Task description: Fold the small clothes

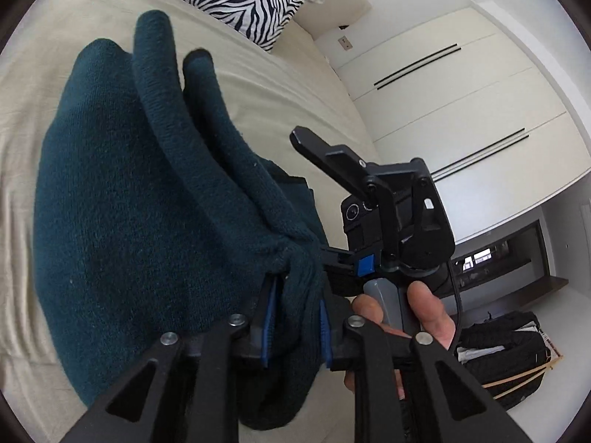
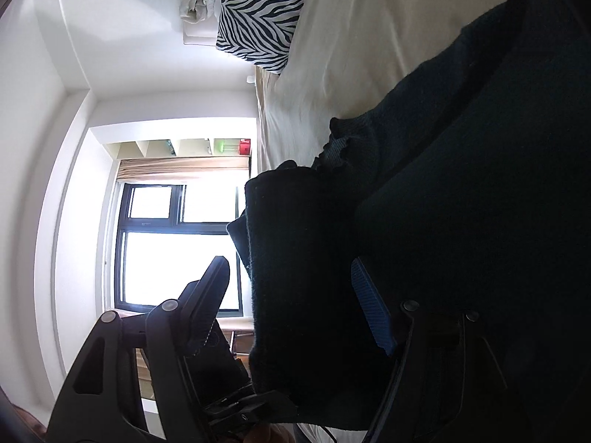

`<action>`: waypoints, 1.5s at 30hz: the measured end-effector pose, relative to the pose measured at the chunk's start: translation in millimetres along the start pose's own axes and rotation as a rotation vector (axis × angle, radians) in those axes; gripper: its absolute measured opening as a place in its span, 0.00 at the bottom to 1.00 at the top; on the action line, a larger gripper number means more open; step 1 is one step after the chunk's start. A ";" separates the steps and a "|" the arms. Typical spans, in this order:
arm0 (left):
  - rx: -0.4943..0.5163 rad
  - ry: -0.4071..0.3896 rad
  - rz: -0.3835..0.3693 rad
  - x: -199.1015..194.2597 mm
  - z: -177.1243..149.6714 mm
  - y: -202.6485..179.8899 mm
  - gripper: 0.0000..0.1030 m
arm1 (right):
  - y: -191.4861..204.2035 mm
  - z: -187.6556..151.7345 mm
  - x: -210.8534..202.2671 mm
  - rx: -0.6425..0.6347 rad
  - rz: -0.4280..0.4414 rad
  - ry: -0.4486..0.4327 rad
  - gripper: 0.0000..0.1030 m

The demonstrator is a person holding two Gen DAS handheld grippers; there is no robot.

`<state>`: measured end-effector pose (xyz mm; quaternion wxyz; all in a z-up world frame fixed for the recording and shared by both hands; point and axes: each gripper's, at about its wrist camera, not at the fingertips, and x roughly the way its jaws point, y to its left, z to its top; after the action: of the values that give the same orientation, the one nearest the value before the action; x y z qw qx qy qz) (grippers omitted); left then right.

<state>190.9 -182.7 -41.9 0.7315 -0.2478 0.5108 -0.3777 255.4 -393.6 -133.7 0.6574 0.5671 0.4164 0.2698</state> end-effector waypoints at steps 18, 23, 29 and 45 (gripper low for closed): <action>-0.039 -0.112 0.011 -74.3 -50.1 48.1 0.47 | -8.6 3.8 25.6 -0.071 -0.234 0.089 0.58; -0.036 -0.129 0.019 -79.1 -55.6 39.3 0.47 | 0.3 0.0 35.4 -0.136 -0.361 0.067 0.16; 0.014 -0.150 0.066 -86.3 -52.7 23.0 0.51 | 27.4 -11.1 6.1 -0.248 -0.415 -0.025 0.13; 0.138 -0.075 0.086 -32.6 -43.8 -27.3 0.52 | -7.8 -5.3 -117.3 -0.171 -0.434 -0.154 0.13</action>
<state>135.6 -171.5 -18.8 0.7809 -0.1887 0.4662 -0.3706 190.4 -489.6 -113.0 0.7752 0.4257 0.4529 0.1126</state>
